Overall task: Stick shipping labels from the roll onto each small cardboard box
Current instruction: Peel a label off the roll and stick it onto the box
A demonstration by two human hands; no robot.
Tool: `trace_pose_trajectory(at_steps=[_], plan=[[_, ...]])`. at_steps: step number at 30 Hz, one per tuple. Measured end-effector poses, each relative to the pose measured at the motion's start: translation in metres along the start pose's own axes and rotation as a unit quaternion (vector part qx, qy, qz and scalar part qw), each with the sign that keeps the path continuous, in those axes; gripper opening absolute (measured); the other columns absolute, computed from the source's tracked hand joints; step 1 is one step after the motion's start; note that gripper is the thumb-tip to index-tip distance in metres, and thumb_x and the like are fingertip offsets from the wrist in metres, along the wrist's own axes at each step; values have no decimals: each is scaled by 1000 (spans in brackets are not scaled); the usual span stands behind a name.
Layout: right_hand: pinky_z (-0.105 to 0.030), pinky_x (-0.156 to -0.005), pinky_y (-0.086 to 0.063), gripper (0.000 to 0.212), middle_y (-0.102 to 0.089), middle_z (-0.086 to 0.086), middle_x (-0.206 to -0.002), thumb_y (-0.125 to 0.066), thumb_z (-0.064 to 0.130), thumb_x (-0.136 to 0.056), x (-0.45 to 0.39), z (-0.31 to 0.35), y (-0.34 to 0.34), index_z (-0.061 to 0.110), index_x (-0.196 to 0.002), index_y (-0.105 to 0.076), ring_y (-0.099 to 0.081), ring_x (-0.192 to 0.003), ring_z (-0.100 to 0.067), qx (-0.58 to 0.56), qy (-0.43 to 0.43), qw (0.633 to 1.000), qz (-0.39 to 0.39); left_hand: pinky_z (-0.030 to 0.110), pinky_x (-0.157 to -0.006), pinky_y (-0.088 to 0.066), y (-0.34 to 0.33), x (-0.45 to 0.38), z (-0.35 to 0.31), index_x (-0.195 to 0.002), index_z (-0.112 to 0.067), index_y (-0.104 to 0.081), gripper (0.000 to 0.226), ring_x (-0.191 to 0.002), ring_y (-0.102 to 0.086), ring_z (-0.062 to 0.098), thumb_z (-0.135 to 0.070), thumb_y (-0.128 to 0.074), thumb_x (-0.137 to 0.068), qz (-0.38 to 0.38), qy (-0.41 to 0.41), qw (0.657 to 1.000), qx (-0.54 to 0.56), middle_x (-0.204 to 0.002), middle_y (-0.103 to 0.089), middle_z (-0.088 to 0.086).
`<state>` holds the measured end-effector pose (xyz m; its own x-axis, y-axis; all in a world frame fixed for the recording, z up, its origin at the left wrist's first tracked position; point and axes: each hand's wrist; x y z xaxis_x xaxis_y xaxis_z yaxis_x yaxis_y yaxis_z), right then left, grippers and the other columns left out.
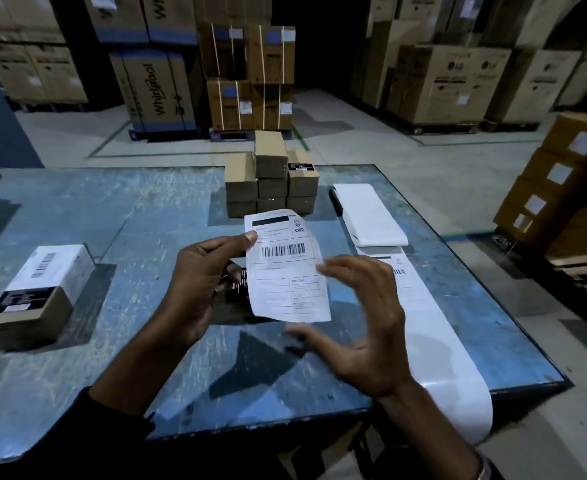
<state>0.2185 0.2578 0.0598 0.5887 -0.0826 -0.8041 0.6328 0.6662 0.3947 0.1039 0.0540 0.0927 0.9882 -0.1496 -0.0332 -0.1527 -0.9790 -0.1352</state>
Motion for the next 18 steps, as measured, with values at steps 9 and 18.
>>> trace_pose_trajectory(at_steps=[9,18], plan=[[-27,-62,-39,42,-56,18,-58,-72,39,-96,3,-20,-21,31,-56,-61,-47,-54,-4,-263,-339,903,17,23,-53,-39,-13,-36,14,-104,-11,-84,22,-54,-51,14,-30,-78,-94,40,7,999,-17,-104,-83,7],[-27,-58,-50,37,-74,-17,-81,-80,25,-87,6,-31,-28,-10,-86,-70,-65,-62,-17,-346,-394,850,60,10,-52,-42,7,-40,10,-96,-10,-84,10,-55,-57,14,-19,-78,-96,-4,-110,991,-71,-87,-83,-4]])
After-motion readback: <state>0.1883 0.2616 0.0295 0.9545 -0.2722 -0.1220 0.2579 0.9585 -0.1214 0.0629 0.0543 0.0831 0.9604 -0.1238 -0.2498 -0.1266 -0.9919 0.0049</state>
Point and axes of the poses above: each hand's wrist, its own x-axis away from the middle knuckle, its own y-axis out of the back of the hand, z = x × y
